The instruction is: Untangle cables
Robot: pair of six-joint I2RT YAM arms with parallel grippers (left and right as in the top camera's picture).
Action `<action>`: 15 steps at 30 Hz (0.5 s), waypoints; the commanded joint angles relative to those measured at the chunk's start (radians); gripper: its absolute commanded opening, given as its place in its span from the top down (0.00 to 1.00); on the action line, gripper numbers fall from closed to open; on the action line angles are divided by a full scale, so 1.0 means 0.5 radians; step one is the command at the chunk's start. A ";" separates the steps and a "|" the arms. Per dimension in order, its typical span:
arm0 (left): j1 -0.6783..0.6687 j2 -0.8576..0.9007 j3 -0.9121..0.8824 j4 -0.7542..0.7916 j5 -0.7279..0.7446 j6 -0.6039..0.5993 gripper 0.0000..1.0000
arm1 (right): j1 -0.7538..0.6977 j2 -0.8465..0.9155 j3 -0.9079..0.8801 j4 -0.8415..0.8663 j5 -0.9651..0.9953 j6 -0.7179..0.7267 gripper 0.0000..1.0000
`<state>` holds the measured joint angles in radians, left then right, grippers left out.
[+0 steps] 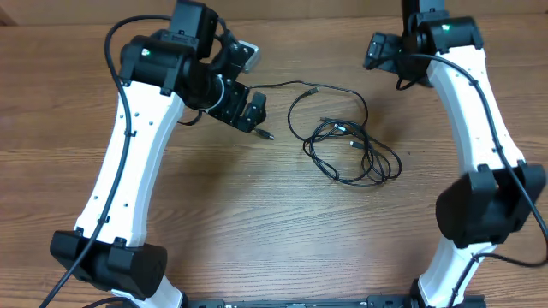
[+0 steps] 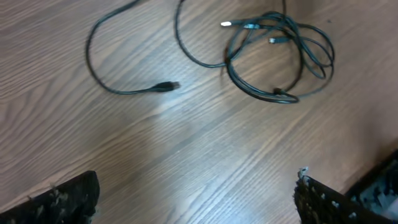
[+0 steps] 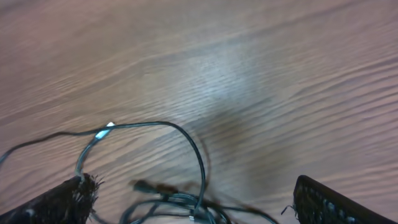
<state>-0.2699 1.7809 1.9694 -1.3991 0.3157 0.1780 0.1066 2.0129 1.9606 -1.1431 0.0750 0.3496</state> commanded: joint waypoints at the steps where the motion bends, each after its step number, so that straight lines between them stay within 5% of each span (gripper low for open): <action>1: 0.005 0.021 -0.010 -0.005 -0.038 -0.060 0.00 | 0.024 0.143 -0.181 0.122 -0.113 0.072 0.01; 12: 0.005 0.021 -0.010 -0.035 -0.037 -0.060 0.00 | 0.024 0.286 -0.673 0.500 -0.143 0.062 0.05; 13: 0.005 0.021 -0.010 -0.037 -0.037 -0.060 0.00 | 0.024 0.286 -0.697 0.523 -0.162 0.031 0.15; 14: 0.005 0.021 -0.010 -0.037 -0.037 -0.060 0.00 | 0.024 0.286 -0.720 0.546 -0.188 -0.008 0.78; 15: 0.005 0.021 -0.010 -0.038 -0.037 -0.060 0.00 | 0.024 0.286 -0.737 0.558 -0.201 -0.012 0.96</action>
<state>-0.2665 1.7809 1.9694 -1.4158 0.3023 0.1589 0.1177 2.1593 1.6196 -0.8829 0.0040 0.3645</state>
